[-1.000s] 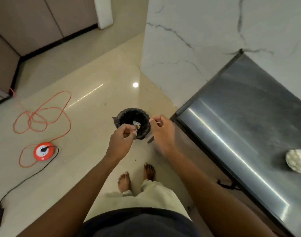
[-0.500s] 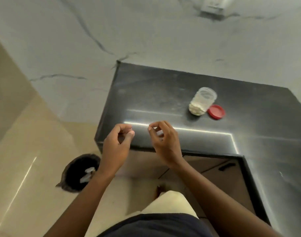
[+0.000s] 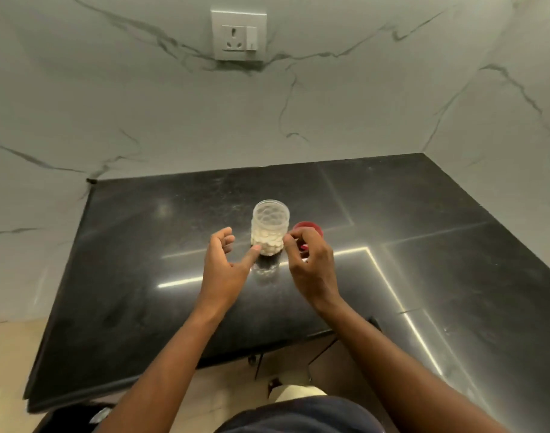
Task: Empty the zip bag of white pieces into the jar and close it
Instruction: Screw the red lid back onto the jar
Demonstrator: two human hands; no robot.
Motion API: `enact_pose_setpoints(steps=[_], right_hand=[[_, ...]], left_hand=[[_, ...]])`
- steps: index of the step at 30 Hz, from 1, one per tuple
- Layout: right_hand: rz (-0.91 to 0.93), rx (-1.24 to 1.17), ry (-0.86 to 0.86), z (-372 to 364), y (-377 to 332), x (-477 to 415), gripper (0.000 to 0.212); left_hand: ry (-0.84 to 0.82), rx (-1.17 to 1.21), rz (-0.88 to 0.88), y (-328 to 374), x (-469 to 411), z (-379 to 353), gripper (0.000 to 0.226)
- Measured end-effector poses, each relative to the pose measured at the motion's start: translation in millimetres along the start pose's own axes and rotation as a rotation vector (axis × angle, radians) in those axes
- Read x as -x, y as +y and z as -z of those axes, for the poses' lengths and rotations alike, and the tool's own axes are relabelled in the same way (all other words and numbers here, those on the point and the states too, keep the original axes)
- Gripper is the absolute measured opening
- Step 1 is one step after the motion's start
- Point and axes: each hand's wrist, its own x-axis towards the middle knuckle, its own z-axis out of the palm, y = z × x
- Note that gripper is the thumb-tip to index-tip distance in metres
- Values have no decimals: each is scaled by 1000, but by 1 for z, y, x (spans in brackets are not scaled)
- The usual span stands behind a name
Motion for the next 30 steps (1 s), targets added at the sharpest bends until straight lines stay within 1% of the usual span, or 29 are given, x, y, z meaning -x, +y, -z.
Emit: enact_pose_setpoints(steps=[2,4,6,7,9,10,12,13,14,16,18,20,21,23,25,26,28,30], right_hand=[[-54,-7,20,4,19,-28,10],[-116,0,20,6,41,-53,14],[-157,65,-26,6,62,-71,20],[-161,122,-76,5,72,-79,23],[-133,280,-260,2,90,-97,31],[-100,400,-400,1,96,-104,39],[-39,656,-690,-1,105,-113,63],[-16,739,-791,-1,109,-117,71],[1,788,-852,-1,112,-119,75],[22,823,-888,-3,116,-121,74],[24,822,-854,-4,119,-124,68],[-7,706,-742,-1,120,-129,71],[-44,591,-654,2,120,-131,75],[-169,263,-438,12,117,-138,79],[-281,-49,-255,20,105,-146,72],[-301,-140,-196,22,97,-150,64],[-258,-187,-143,21,83,-153,46],[-148,-162,-171,19,73,-152,40]], left_hand=[[-16,-21,55,0,-25,-19,94],[-39,-57,110,-5,-47,-39,108],[-43,-72,131,-12,-62,-55,117],[-31,-71,129,-16,-67,-62,121],[13,-84,113,-22,-76,-73,126],[36,-95,100,-24,-79,-76,127],[64,-106,66,-26,-83,-80,127],[68,-102,44,-26,-85,-81,124],[66,-96,19,-27,-87,-82,120],[79,-91,-23,-29,-89,-85,106],[117,-102,-41,-29,-89,-88,95],[129,-121,-47,-29,-90,-90,91],[122,-127,-47,-30,-90,-89,89],[104,-122,-50,-30,-92,-86,87],[89,-113,-61,-32,-94,-83,84],[87,-108,-69,-33,-94,-82,84],[83,-96,-80,-34,-95,-82,85],[74,-87,-86,-35,-96,-82,87]])
